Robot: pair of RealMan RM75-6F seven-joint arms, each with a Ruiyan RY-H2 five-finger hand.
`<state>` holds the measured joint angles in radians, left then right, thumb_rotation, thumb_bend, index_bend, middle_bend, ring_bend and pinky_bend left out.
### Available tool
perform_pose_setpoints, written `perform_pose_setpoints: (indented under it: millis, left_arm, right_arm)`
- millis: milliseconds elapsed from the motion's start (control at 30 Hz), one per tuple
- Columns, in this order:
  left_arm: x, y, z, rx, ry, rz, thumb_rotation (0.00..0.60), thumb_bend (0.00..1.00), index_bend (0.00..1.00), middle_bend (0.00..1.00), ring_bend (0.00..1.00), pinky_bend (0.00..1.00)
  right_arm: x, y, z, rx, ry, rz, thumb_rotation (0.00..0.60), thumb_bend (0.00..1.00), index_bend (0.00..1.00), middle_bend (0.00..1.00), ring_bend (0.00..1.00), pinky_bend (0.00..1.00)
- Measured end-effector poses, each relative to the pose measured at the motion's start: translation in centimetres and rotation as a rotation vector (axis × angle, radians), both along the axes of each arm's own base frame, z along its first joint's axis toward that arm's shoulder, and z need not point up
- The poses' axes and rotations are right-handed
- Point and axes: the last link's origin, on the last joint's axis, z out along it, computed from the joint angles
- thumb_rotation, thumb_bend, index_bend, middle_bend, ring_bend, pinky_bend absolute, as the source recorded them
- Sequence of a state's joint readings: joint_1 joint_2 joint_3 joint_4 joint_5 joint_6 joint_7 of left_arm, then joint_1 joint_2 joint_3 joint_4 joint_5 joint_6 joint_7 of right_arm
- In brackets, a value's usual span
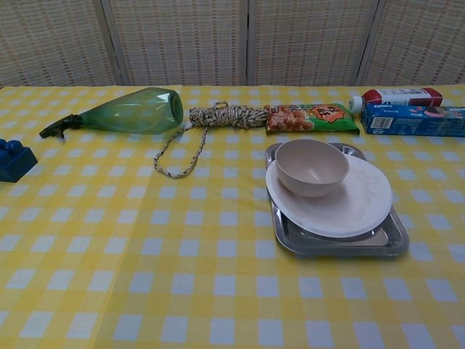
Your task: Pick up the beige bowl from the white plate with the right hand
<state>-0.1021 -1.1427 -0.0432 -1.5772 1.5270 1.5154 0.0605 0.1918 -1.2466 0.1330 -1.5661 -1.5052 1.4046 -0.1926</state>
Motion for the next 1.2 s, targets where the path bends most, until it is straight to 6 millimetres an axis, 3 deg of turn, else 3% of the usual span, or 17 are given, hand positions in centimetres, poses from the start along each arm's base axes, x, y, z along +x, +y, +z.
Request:
perform_pose_setpoints:
  millis: [300, 500, 800, 1200]
  left_arm:
    - [0.0, -0.4, 0.7, 0.012, -0.020, -0.003, 0.600, 0.00, 0.28, 0.37, 0.29, 0.47]
    - [0.0, -0.5, 1.2, 0.025, -0.031, -0.005, 0.600, 0.00, 0.28, 0.37, 0.29, 0.47]
    - [-0.1, -0.7, 1.8, 0.037, -0.046, -0.004, 0.600, 0.00, 0.28, 0.37, 0.29, 0.47]
    - [-0.3, -0.7, 2.2, 0.045, -0.057, 0.004, 0.600, 0.00, 0.28, 0.37, 0.29, 0.47]
  right_arm:
    - [5.7, -3.6, -4.0, 0.162, 0.110, 0.105, 0.600, 0.14, 0.34, 1.00, 1.00, 1.00]
    - [8.2, -4.9, -7.1, 0.245, 0.153, 0.135, 0.600, 0.14, 0.35, 1.00, 1.00, 1.00]
    - [9.9, -6.2, -10.8, 0.327, 0.205, 0.139, 0.600, 0.15, 0.39, 1.00, 1.00, 1.00]
    - [11.6, -8.3, -14.1, 0.394, 0.248, 0.147, 0.600, 0.24, 0.45, 1.00, 1.00, 1.00]
